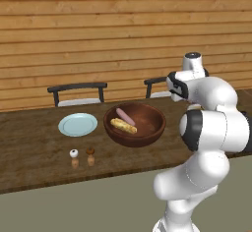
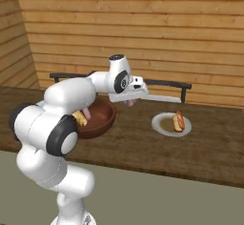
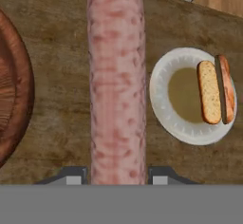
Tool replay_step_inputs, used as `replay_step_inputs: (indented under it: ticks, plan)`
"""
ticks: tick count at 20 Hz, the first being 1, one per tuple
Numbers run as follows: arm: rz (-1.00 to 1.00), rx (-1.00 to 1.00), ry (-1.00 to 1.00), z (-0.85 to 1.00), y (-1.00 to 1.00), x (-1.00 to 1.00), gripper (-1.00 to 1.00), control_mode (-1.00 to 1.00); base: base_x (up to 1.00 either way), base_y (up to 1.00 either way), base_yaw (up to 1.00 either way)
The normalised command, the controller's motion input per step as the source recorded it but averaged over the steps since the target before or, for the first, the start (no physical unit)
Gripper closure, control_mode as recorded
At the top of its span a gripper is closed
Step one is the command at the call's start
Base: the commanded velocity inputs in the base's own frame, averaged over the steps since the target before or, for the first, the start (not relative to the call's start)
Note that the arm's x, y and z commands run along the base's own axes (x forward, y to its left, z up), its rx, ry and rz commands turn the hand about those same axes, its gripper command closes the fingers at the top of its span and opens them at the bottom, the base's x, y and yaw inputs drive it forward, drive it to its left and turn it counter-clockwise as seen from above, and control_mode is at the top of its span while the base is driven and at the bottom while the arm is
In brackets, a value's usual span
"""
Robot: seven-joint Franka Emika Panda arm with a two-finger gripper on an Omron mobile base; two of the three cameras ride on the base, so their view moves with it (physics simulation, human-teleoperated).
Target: Place one bun and one sausage from the bowl on each plate.
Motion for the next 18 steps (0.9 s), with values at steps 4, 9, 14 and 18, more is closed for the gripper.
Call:
replay_step_inputs:
  ticks: [4, 9, 14, 18]
  plan:
    - [-0.16, 0.07, 0.0, -0.44, -1.0, 0.09, 1.0, -1.0, 0.0, 0.0, 0.0]
    - [-0.01, 0.13, 0.0, -0.37, -0.88, 0.33, 1.0, -1.0, 0.0, 0.0, 0.0]
    - [0.05, 0.07, 0.0, -0.42, -0.49, 0.32, 1.0, -1.0, 0.0, 0.0, 0.0]
    - [0.08, 0.02, 0.0, -0.49, -0.14, 0.03, 1.0, -1.0, 0.0, 0.0, 0.0]
